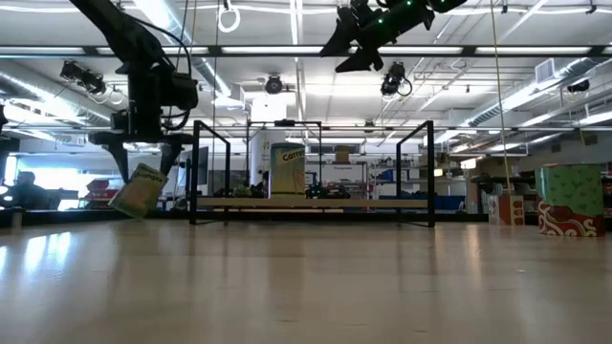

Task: Pick and place cans onto a shelf
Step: Put the canned oranges on the shelf

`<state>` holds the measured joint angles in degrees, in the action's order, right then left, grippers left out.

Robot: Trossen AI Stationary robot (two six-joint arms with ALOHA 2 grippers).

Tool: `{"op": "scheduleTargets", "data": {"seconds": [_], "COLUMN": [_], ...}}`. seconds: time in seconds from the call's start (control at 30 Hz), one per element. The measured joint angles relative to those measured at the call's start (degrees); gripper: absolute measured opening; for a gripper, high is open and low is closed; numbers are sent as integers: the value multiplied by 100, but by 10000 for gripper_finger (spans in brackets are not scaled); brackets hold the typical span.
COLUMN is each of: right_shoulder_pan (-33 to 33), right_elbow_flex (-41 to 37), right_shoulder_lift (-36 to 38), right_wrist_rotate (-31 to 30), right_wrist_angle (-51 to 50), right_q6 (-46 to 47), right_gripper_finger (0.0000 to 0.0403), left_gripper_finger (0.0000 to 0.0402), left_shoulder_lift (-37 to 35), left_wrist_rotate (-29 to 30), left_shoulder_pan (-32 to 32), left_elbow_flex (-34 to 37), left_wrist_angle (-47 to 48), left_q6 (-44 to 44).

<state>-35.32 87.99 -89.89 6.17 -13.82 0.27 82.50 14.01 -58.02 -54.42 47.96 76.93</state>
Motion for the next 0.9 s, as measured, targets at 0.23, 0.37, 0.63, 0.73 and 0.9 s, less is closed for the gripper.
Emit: {"op": "scheduleTargets", "data": {"seconds": [0.23, 0.37, 0.63, 0.73, 0.9], "right_shoulder_pan": [1, -1, -1, 0, -1], "right_elbow_flex": [0, 0, 0, 0, 0], "right_shoulder_lift": [0, 0, 0, 0, 0], "right_wrist_rotate": [-1, -1, -1, -1, -1], "right_wrist_angle": [0, -2, -6, -5, -8], "right_q6": [-2, -2, -24, -28, -37], "right_gripper_finger": [382, 382, 381, 381, 381], "left_gripper_finger": [353, 353, 353, 353, 353], "left_shoulder_lift": [-25, -59, -59, -35, 91], "left_wrist_rotate": [164, 230, 397, 559, 808], "left_shoulder_pan": [147, 239, 215, 179, 177], "left_elbow_flex": [-296, -345, -345, -335, -327], "left_wrist_angle": [561, 785, 1106, 1036, 912], "left_q6": [-458, -610, -714, -717, -763]}}
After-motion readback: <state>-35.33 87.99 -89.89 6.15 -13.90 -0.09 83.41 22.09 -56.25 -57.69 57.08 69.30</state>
